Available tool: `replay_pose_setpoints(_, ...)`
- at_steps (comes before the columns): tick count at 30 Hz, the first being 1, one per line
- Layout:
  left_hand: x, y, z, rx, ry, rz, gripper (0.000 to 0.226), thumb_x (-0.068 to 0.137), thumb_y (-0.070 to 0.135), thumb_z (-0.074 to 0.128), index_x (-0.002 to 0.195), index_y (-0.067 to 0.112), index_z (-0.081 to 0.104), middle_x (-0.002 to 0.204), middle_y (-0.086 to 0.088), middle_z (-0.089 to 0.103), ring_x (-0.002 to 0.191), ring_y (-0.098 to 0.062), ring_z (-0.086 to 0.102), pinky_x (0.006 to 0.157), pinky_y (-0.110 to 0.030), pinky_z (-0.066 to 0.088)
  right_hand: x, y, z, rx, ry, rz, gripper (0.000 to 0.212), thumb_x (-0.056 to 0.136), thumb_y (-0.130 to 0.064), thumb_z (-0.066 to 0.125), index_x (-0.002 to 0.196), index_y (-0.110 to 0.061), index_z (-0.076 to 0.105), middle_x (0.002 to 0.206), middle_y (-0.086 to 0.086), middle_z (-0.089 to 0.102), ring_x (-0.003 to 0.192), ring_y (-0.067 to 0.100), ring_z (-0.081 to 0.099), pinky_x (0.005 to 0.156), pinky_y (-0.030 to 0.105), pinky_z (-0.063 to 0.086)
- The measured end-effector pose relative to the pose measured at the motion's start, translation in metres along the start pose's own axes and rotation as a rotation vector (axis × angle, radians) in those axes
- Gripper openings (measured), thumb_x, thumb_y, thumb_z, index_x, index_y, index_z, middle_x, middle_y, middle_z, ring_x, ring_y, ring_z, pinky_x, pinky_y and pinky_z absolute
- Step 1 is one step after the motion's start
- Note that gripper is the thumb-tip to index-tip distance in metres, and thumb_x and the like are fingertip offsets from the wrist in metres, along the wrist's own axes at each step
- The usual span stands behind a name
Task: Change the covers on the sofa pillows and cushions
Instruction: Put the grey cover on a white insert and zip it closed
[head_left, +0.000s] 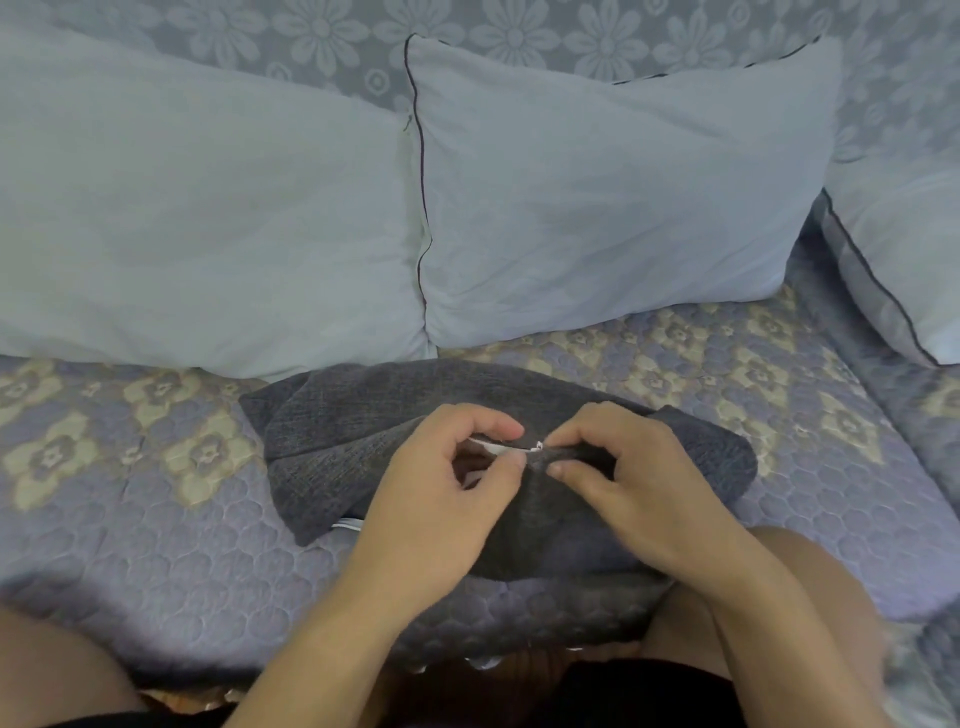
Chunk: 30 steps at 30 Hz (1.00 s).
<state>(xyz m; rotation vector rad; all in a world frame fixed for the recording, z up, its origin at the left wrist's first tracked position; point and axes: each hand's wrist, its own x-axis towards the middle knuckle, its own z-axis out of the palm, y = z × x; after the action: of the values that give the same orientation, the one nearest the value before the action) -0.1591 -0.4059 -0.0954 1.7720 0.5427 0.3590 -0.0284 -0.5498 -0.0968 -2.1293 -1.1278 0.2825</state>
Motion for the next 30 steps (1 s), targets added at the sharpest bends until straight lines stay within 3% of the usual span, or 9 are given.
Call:
replay_pose_setpoints(2, -0.001, 0.006, 0.002, 0.098, 0.062, 0.054, 0.015, 0.088, 0.024, 0.077, 0.096, 0.035, 0.071, 0.094, 0.015, 0.067, 0.088, -0.001, 0.064, 0.074, -0.01, 0.046, -0.002, -0.006, 0.001, 0.012, 0.122, -0.08, 0.025, 0.081, 0.0, 0.074, 0.085, -0.024, 0.068, 0.085, -0.016, 0.059, 0.085, 0.008, 0.059, 0.073, 0.023, 0.045)
replay_pose_setpoints(5, 0.001, 0.011, 0.0, 0.252, 0.071, 0.104, 0.02, 0.085, 0.029, 0.08, 0.099, 0.04, 0.071, 0.095, 0.022, 0.065, 0.092, 0.005, 0.06, 0.076, -0.005, 0.041, -0.004, -0.014, 0.005, 0.051, 0.237, -0.115, 0.034, 0.073, 0.015, 0.069, 0.078, -0.018, 0.063, 0.084, -0.012, 0.055, 0.079, 0.01, 0.057, 0.065, 0.015, 0.04)
replay_pose_setpoints(11, -0.004, 0.019, 0.003, 0.415, 0.072, 0.256, 0.014, 0.086, 0.032, 0.075, 0.098, 0.039, 0.073, 0.097, 0.021, 0.059, 0.085, -0.002, 0.059, 0.072, -0.015, 0.045, -0.003, -0.025, 0.005, 0.06, 0.28, -0.079, 0.031, 0.074, 0.009, 0.072, 0.08, -0.02, 0.066, 0.08, -0.015, 0.058, 0.081, 0.004, 0.058, 0.07, 0.007, 0.039)
replay_pose_setpoints(15, -0.001, 0.016, 0.007, 0.473, 0.086, 0.298, 0.01, 0.085, 0.027, 0.078, 0.088, 0.033, 0.07, 0.09, 0.018, 0.057, 0.084, -0.002, 0.057, 0.072, -0.014, 0.043, -0.007, -0.03, 0.004, 0.155, 0.255, 0.028, 0.042, 0.078, 0.002, 0.071, 0.096, -0.033, 0.056, 0.084, -0.012, 0.06, 0.084, 0.01, 0.06, 0.072, 0.011, 0.043)
replay_pose_setpoints(17, 0.003, 0.015, 0.005, 0.319, 0.085, 0.212, 0.014, 0.082, 0.02, 0.083, 0.078, 0.027, 0.071, 0.082, 0.012, 0.064, 0.08, -0.006, 0.061, 0.07, -0.015, 0.046, -0.007, -0.028, 0.004, 0.148, 0.235, 0.044, 0.046, 0.079, -0.003, 0.073, 0.103, -0.037, 0.053, 0.086, -0.013, 0.059, 0.087, 0.008, 0.06, 0.074, 0.011, 0.043)
replay_pose_setpoints(20, 0.012, 0.019, -0.001, 0.015, 0.061, -0.024, 0.013, 0.082, 0.017, 0.083, 0.073, 0.024, 0.076, 0.075, 0.004, 0.074, 0.073, -0.011, 0.07, 0.072, -0.024, 0.055, -0.005, -0.024, 0.002, -0.018, 0.221, 0.016, 0.032, 0.083, -0.014, 0.078, 0.107, -0.031, 0.067, 0.087, -0.019, 0.059, 0.093, -0.002, 0.057, 0.08, 0.004, 0.038)
replay_pose_setpoints(23, 0.015, 0.023, 0.001, 0.082, 0.114, -0.076, 0.015, 0.09, 0.021, 0.076, 0.075, 0.024, 0.074, 0.074, 0.009, 0.073, 0.07, -0.002, 0.066, 0.065, -0.013, 0.048, -0.001, -0.022, 0.004, -0.154, 0.219, -0.048, 0.017, 0.087, -0.019, 0.075, 0.104, -0.022, 0.075, 0.089, -0.014, 0.057, 0.084, 0.001, 0.054, 0.077, 0.006, 0.038)
replay_pose_setpoints(27, 0.018, 0.03, 0.008, 0.199, 0.194, -0.085, 0.016, 0.098, 0.023, 0.064, 0.082, 0.024, 0.062, 0.088, 0.006, 0.062, 0.081, 0.001, 0.054, 0.068, -0.009, 0.038, 0.003, -0.028, 0.009, -0.257, 0.386, -0.088, 0.01, 0.087, -0.011, 0.073, 0.097, -0.014, 0.075, 0.085, -0.009, 0.052, 0.072, 0.005, 0.049, 0.063, 0.018, 0.043)
replay_pose_setpoints(30, 0.025, 0.035, 0.001, 0.183, 0.214, -0.113, 0.016, 0.1, 0.022, 0.06, 0.084, 0.023, 0.06, 0.088, 0.004, 0.061, 0.078, -0.002, 0.054, 0.064, -0.008, 0.037, 0.006, -0.033, 0.005, -0.264, 0.477, -0.082, 0.007, 0.088, -0.006, 0.072, 0.094, -0.01, 0.074, 0.083, -0.006, 0.052, 0.072, 0.01, 0.05, 0.061, 0.023, 0.046)
